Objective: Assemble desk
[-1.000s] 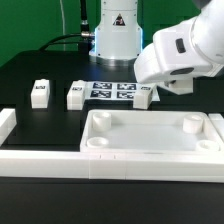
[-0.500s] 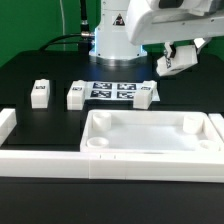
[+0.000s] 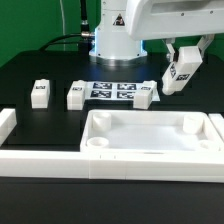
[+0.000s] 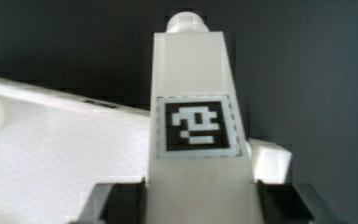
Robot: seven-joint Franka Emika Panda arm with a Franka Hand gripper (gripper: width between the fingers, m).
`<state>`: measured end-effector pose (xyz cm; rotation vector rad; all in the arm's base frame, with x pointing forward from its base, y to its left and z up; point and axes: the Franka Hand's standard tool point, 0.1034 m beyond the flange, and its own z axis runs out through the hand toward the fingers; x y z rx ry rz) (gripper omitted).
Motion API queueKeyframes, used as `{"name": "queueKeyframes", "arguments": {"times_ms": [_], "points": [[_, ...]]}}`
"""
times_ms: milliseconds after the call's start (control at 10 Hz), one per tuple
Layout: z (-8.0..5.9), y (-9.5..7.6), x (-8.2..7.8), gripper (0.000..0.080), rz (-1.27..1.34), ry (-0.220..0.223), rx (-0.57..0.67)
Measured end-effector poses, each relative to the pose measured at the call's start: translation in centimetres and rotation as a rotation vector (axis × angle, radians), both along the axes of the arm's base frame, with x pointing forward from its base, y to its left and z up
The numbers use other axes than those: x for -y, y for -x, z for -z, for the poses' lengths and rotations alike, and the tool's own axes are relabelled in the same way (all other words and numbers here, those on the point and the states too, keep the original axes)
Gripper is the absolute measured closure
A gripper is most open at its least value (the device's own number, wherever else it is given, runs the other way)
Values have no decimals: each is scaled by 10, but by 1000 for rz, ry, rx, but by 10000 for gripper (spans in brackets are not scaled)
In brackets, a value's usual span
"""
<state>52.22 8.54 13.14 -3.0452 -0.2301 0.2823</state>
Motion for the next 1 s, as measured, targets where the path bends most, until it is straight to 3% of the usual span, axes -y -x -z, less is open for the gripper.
{"name": "queueKeyframes", "arguments": {"times_ms": [200,700,900,1000], "points": [[-14,-21,-3,509,101,-69,95],[-14,-41,4,509,124,-59,438],[-24,-68,10,509,114,-59,582],[-21,-70,3,509,131,-67,562]]}}
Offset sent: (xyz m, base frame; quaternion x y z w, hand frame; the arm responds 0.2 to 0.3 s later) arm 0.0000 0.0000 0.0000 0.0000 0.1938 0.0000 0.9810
